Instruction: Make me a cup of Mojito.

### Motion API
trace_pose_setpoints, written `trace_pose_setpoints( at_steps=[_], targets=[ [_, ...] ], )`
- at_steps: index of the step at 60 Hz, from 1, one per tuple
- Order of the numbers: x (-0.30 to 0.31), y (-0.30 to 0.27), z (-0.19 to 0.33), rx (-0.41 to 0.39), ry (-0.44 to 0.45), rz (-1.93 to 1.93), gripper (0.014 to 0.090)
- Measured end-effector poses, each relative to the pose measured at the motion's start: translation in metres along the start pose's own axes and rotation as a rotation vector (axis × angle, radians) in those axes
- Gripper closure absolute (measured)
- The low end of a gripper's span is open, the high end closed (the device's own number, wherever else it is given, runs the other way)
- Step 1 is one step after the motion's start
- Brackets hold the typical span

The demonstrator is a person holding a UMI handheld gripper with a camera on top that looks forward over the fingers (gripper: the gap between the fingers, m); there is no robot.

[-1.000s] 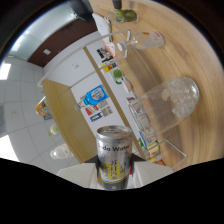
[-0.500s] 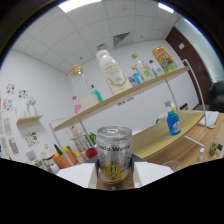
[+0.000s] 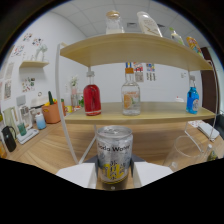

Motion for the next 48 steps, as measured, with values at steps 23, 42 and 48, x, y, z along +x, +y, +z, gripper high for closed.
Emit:
trace_pose_setpoints(
  at_steps=[23, 42, 48],
  targets=[
    [-0.001, 0.013, -0.009, 0.011, 0.070, -0.008, 0.0521],
    [-0.010, 0.017, -0.030, -0.065, 0.097, 0.006, 0.0201],
    [-0.011, 0.009, -0.048, -0.113, 0.113, 0.037, 0.0196]
  ],
)
